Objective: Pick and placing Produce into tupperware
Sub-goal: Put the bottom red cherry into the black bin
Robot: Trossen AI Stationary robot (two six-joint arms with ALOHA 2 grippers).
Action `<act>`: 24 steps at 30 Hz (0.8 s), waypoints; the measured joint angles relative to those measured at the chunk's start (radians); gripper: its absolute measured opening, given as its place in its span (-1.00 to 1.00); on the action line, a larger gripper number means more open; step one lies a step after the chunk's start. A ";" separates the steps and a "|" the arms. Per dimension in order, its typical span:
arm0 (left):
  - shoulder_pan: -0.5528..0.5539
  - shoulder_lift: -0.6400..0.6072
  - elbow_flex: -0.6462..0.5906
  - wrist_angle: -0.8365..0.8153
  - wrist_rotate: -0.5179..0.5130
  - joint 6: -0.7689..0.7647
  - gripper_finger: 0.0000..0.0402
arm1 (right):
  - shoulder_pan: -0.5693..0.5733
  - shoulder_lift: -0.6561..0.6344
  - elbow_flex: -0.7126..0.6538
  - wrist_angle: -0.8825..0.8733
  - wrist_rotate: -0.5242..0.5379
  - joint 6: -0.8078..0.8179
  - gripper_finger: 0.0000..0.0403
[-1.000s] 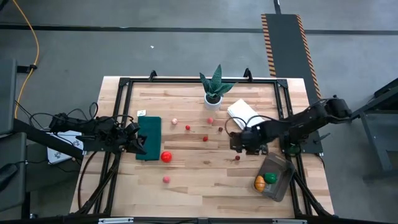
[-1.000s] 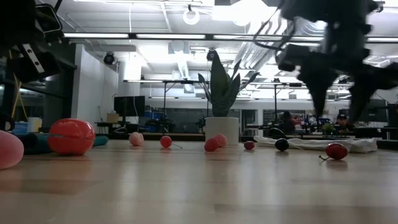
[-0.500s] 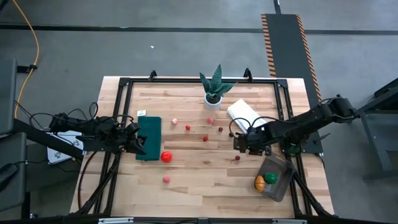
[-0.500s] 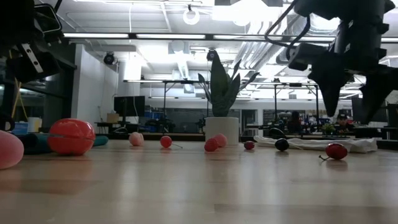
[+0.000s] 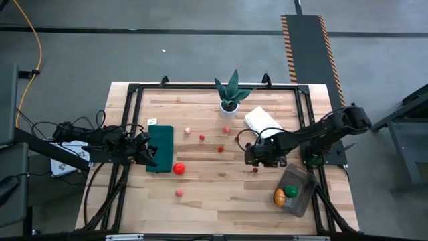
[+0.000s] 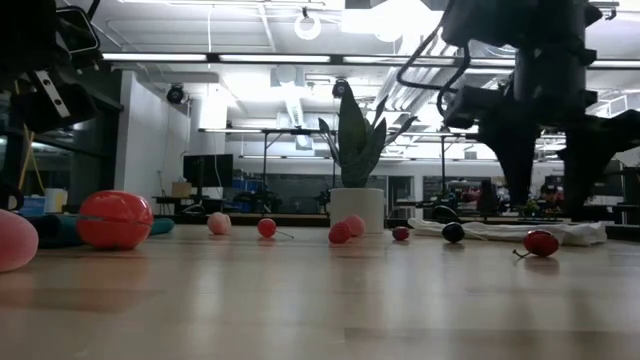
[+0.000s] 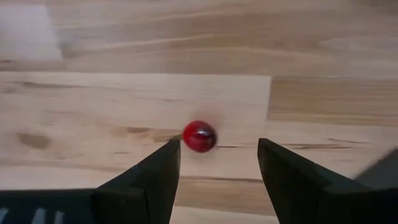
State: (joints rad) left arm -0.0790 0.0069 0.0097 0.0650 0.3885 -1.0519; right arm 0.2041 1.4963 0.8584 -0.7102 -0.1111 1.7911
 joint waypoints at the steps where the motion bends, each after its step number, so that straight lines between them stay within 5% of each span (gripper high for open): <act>1: 0.000 0.000 0.000 0.000 0.000 0.000 -1.00 | -0.001 0.006 0.007 0.006 -0.003 -0.004 0.01; 24: 0.000 0.000 0.000 0.000 -0.001 0.007 -1.00 | -0.001 0.051 0.024 0.029 -0.021 0.052 0.01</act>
State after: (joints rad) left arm -0.0788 0.0071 0.0097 0.0654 0.3879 -1.0446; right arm 0.2035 1.5470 0.8825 -0.6812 -0.1318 1.8435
